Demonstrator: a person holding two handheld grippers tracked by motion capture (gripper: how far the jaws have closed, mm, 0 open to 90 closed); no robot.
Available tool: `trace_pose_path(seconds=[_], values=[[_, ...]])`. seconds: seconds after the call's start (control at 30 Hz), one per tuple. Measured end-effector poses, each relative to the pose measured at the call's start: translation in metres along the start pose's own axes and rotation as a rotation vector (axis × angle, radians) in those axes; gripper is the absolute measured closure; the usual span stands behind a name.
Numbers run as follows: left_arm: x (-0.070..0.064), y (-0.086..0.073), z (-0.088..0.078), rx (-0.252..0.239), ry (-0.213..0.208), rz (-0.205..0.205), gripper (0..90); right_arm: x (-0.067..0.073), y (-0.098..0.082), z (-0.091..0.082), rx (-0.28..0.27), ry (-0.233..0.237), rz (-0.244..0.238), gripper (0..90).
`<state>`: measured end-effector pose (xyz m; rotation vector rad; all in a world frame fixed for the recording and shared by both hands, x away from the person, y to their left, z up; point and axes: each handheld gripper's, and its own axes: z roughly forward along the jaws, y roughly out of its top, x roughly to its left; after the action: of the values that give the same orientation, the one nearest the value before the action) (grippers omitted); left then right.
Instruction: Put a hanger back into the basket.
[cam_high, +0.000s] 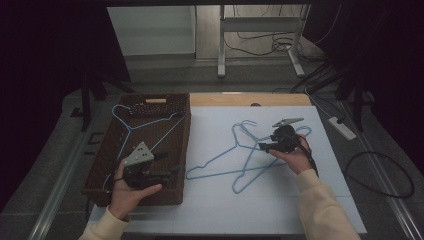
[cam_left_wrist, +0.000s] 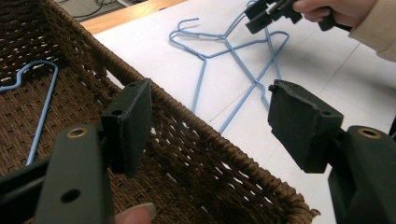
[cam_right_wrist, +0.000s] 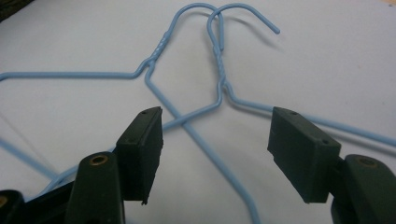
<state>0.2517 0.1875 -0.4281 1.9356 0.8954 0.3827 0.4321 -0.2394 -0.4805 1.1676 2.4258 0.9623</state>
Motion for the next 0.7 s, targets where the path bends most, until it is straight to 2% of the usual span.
trace_pose_path(seconds=[0.2,0.47,0.7], values=[[0.002,-0.001,0.001,0.001,0.000,-0.004,31.8,-0.009,0.015,0.020,0.031,0.006,-0.014,37.9],[0.003,-0.001,0.000,-0.001,0.000,-0.004,31.8,-0.010,0.033,0.046,0.107,0.009,-0.060,41.7],[0.004,0.000,-0.003,-0.009,0.000,-0.006,31.8,-0.009,0.045,0.063,0.147,0.000,-0.086,48.7]])
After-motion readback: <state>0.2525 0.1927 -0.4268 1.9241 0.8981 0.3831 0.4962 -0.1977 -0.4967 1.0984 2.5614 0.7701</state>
